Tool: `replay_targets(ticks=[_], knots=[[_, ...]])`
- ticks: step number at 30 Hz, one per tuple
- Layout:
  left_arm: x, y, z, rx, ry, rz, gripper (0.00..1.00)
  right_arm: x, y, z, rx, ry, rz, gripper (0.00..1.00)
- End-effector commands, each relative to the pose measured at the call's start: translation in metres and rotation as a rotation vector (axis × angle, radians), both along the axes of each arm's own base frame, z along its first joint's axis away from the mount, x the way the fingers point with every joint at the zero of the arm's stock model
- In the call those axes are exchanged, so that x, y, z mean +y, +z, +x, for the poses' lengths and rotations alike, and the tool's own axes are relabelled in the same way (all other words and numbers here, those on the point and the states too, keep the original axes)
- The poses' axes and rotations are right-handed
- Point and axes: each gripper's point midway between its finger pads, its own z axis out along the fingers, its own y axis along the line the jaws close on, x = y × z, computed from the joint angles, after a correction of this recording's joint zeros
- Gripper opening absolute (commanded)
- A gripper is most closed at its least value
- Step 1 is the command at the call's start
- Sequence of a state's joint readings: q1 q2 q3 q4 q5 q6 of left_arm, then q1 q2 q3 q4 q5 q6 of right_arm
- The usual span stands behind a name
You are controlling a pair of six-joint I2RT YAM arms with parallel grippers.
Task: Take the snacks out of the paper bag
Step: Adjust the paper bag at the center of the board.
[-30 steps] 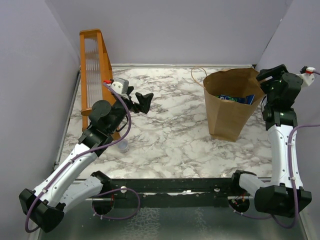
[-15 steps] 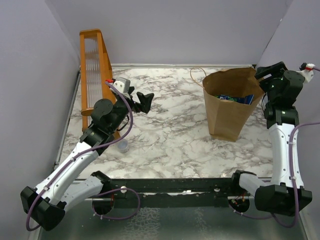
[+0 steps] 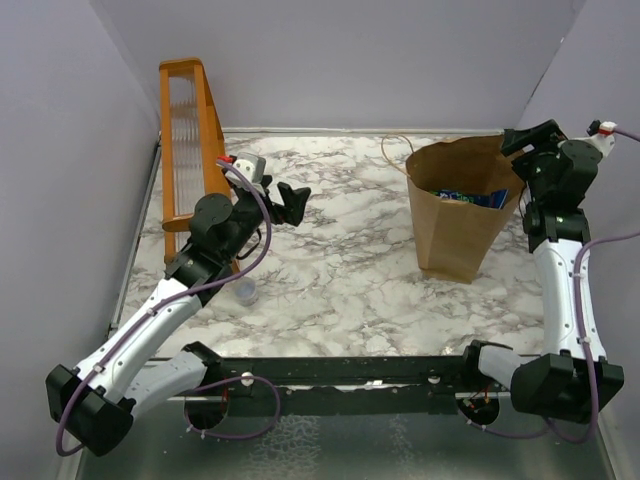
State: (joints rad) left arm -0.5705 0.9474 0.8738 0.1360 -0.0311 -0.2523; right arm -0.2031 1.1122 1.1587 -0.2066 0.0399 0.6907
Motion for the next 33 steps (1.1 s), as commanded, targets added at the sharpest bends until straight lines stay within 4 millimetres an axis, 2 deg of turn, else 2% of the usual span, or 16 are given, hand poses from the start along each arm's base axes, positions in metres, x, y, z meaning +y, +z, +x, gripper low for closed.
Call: replay_targets(ticks=[1,4,9,12,15,18,20,23,29,33], knots=[[-0.001,0.012,0.0,-0.009,-0.012,-0.01,0.97,-0.002,0.018,0.02,-0.086,0.037,-0.089,0.69],[-0.003,0.009,0.003,0.008,-0.016,-0.008,0.97,-0.002,0.023,0.022,-0.089,0.041,-0.11,0.67],[-0.006,0.005,0.004,0.019,-0.03,-0.01,0.97,-0.003,0.034,0.01,-0.125,0.028,-0.156,0.49],[-0.007,0.003,0.006,0.028,-0.03,-0.01,0.97,0.002,0.041,0.003,-0.128,0.051,-0.169,0.46],[-0.007,0.001,0.008,0.037,-0.031,-0.009,0.97,0.012,0.056,-0.007,-0.154,0.102,-0.21,0.45],[-0.005,0.0,0.011,0.047,-0.028,-0.014,0.97,0.022,0.069,-0.012,-0.167,0.161,-0.256,0.37],[-0.004,-0.003,0.013,0.058,-0.027,-0.017,0.96,0.029,0.071,-0.01,-0.147,0.206,-0.27,0.24],[-0.003,-0.004,0.016,0.072,-0.031,-0.032,0.96,0.039,0.077,-0.006,-0.122,0.283,-0.299,0.11],[-0.001,-0.004,0.019,0.079,-0.058,-0.042,0.96,0.061,0.086,0.002,-0.101,0.45,-0.366,0.08],[-0.004,-0.003,0.019,0.084,-0.1,-0.069,0.96,0.093,0.097,0.008,-0.137,0.673,-0.358,0.04]])
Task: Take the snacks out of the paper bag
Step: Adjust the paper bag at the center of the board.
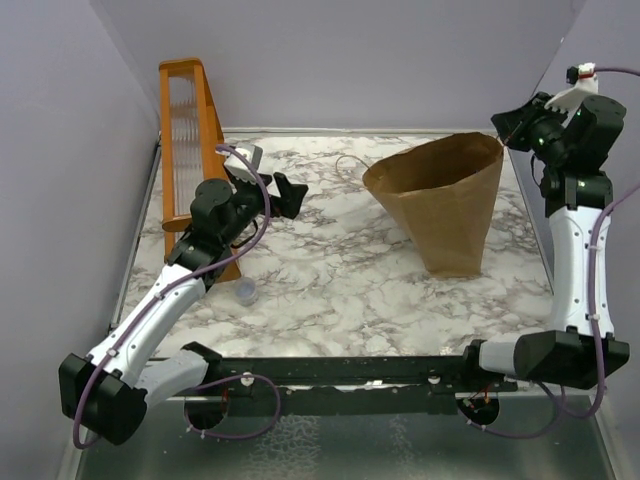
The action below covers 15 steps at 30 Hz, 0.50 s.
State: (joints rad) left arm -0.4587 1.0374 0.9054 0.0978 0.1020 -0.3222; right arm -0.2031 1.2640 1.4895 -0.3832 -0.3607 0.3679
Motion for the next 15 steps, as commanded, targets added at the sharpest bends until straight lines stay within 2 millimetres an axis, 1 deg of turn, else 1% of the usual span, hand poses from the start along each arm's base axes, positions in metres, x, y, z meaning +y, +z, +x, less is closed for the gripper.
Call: replay_targets(ticks=[1,3,5,7,9,11,12,13,15], knots=[[-0.011,0.02,-0.003,-0.03,-0.089,-0.07,0.96,0.05,0.049,-0.007,-0.131,0.331,-0.042,0.04],[-0.014,0.021,-0.004,-0.032,-0.117,-0.092,0.96,0.07,0.058,-0.009,-0.16,0.445,-0.032,0.04],[-0.018,0.019,-0.004,-0.025,-0.145,-0.094,0.96,0.091,0.062,-0.008,-0.163,0.538,-0.03,0.03],[-0.022,0.017,-0.005,-0.02,-0.169,-0.09,0.96,0.117,0.059,-0.009,-0.145,0.633,-0.033,0.01],[-0.027,0.018,-0.008,-0.021,-0.206,-0.091,0.96,0.147,0.052,-0.016,-0.134,0.722,-0.055,0.01],[-0.032,0.02,-0.012,-0.033,-0.246,-0.099,0.96,0.172,0.045,-0.03,-0.126,0.808,-0.053,0.02],[-0.034,0.021,-0.014,-0.037,-0.263,-0.105,0.96,0.181,0.04,-0.039,-0.118,0.854,-0.041,0.02],[-0.035,0.023,-0.016,-0.047,-0.277,-0.109,0.96,0.188,0.036,-0.05,-0.112,0.9,-0.028,0.03],[-0.04,0.027,-0.022,-0.057,-0.317,-0.116,0.96,0.198,0.017,-0.07,-0.085,0.982,0.001,0.03]])
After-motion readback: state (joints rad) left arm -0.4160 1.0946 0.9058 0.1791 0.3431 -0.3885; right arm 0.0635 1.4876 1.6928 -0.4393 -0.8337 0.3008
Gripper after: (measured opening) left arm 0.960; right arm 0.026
